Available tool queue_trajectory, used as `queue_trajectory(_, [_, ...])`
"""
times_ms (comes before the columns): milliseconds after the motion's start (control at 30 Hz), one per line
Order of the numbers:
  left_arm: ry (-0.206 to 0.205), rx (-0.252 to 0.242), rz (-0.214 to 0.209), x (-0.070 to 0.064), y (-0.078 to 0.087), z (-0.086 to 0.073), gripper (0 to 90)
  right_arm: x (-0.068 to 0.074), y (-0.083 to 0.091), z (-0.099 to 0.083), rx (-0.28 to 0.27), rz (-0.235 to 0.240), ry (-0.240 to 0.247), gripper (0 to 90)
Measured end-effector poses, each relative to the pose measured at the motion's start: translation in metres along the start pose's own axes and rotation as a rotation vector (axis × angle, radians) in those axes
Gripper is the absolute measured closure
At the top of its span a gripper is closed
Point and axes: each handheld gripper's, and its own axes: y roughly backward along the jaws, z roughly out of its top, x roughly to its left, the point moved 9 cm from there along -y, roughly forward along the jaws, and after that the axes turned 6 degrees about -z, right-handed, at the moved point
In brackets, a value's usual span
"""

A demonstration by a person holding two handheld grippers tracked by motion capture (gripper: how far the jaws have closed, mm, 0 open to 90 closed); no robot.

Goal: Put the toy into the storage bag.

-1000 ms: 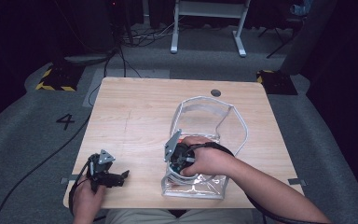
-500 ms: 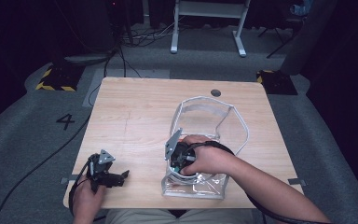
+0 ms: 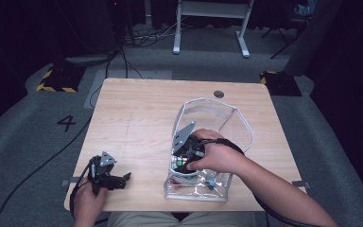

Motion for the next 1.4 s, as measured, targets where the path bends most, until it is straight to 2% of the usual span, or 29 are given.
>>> queue_trajectory(433, [0.0, 0.0, 0.0, 0.0, 0.0, 0.0, 0.0, -0.035, 0.058, 0.013, -0.198, -0.161, -0.058, 39.0])
queue_trajectory(600, [0.0, -0.001, 0.002, 0.0, 0.0, 0.0, 0.0, -0.048, 0.081, 0.005, -0.23, -0.215, -0.114, 38.9])
queue_trajectory(833, [0.0, 0.0, 0.0, 0.0, 0.0, 0.0, 0.0, -0.064, 0.105, -0.021, -0.238, -0.292, -0.193, 38.9])
queue_trajectory(967, [0.0, -0.001, 0.003, 0.0, 0.0, 0.0, 0.0, -0.074, 0.119, -0.039, -0.254, -0.335, -0.258, 38.5])
queue_trajectory(1067, [0.002, -0.002, 0.003, 0.0, 0.0, 0.0, 0.0, -0.082, 0.127, -0.056, -0.252, -0.368, -0.297, 38.7])
queue_trajectory(1200, [0.001, -0.002, 0.003, 0.0, 0.0, 0.0, 0.0, -0.091, 0.135, -0.081, -0.258, -0.393, -0.384, 38.6])
queue_trajectory(1400, [0.001, -0.004, 0.005, 0.0, 0.0, 0.0, 0.0, -0.103, 0.148, -0.116, -0.271, -0.444, -0.466, 38.7])
